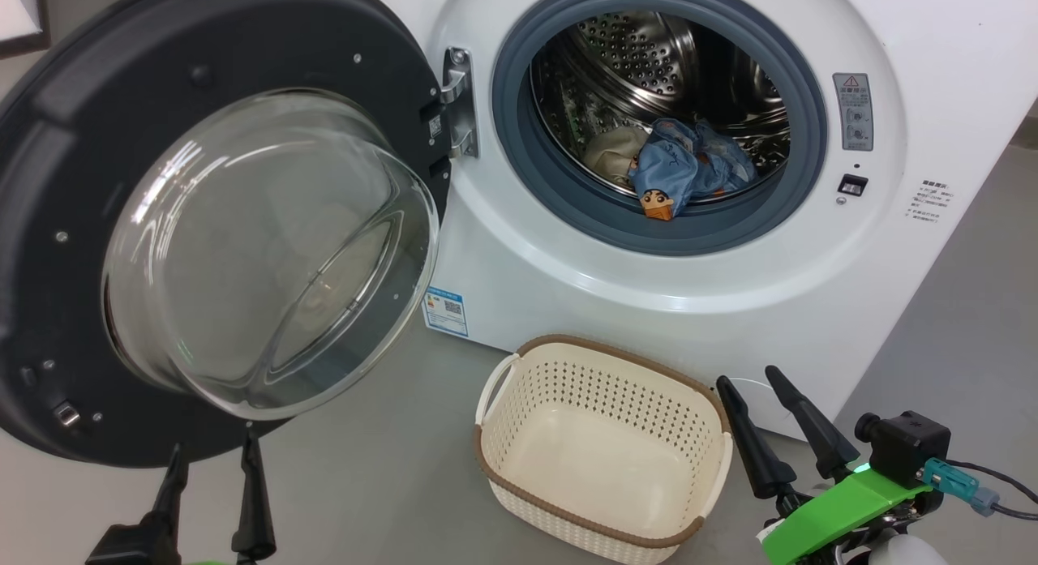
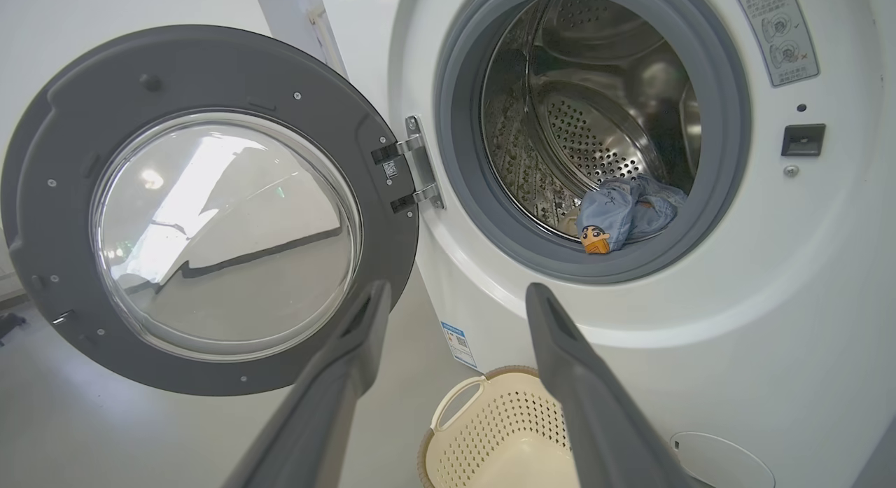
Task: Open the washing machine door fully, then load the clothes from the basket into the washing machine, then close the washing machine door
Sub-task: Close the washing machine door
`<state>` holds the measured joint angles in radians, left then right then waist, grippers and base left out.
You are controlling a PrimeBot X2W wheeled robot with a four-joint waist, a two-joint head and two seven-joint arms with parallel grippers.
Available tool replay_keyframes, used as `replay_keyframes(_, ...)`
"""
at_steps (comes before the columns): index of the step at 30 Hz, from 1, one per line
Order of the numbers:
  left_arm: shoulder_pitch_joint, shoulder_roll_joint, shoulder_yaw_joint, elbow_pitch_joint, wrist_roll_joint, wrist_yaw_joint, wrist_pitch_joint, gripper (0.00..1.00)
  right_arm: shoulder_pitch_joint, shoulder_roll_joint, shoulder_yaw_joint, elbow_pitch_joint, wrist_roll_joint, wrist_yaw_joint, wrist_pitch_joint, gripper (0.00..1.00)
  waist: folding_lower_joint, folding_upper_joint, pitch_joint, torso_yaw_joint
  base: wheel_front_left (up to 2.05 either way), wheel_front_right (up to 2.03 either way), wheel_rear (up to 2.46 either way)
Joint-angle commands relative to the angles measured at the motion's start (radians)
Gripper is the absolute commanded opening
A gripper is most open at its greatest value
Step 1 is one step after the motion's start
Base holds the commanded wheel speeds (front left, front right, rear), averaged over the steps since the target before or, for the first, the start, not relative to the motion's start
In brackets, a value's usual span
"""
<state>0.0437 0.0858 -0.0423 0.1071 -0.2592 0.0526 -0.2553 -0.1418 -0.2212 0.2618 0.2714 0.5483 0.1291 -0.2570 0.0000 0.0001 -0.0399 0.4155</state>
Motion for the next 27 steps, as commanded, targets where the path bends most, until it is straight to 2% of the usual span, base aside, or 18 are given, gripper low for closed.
replay_keyframes(1,-0.014,0.017,0.030,-0.030,0.004,0.006,-0.006,1.00,-0.005,-0.010,0.020,-0.019,0.003,0.002,-0.005,1.00,0.0000,-0.0001,0.000,-0.002,0.00,0.00,0.00)
replay_keyframes(13,-0.017,0.024,0.024,-0.031,0.000,0.009,-0.006,1.00,-0.007,-0.010,0.020,-0.020,0.005,0.002,-0.005,1.00,0.0000,-0.0001,0.001,-0.004,0.00,0.00,0.00)
replay_keyframes(14,-0.017,0.025,0.023,-0.031,-0.001,0.009,-0.006,0.86,-0.007,-0.010,0.020,-0.020,0.005,0.002,-0.005,1.00,0.0000,-0.0001,0.002,-0.005,0.00,0.00,0.00)
replay_keyframes(15,-0.017,0.027,0.024,-0.032,-0.001,0.009,-0.006,0.49,-0.008,-0.010,0.021,-0.020,0.005,0.002,-0.005,1.00,0.0000,-0.0001,0.002,-0.006,0.00,0.00,0.00)
replay_keyframes(16,-0.018,0.030,0.025,-0.034,-0.002,0.009,-0.006,0.27,-0.008,-0.009,0.021,-0.020,0.005,0.002,-0.005,1.00,0.0000,-0.0001,0.002,-0.006,0.00,0.00,0.00)
replay_keyframes(17,-0.020,0.032,0.026,-0.038,-0.002,0.009,-0.006,0.00,-0.009,-0.009,0.021,-0.019,0.005,0.002,-0.005,1.00,0.0000,-0.0001,0.002,-0.007,0.00,0.00,0.00)
replay_keyframes(23,-0.042,0.049,0.040,-0.081,-0.019,-0.006,-0.006,0.00,-0.009,-0.010,0.022,-0.016,0.005,0.002,-0.005,1.00,0.0000,-0.0001,-0.001,-0.011,0.00,0.00,0.00)
replay_keyframes(27,-0.089,0.083,0.062,-0.129,-0.053,-0.038,0.002,0.00,-0.005,-0.012,0.023,-0.016,0.004,0.002,-0.005,1.00,0.0000,-0.0001,-0.003,-0.011,0.00,0.00,0.00)
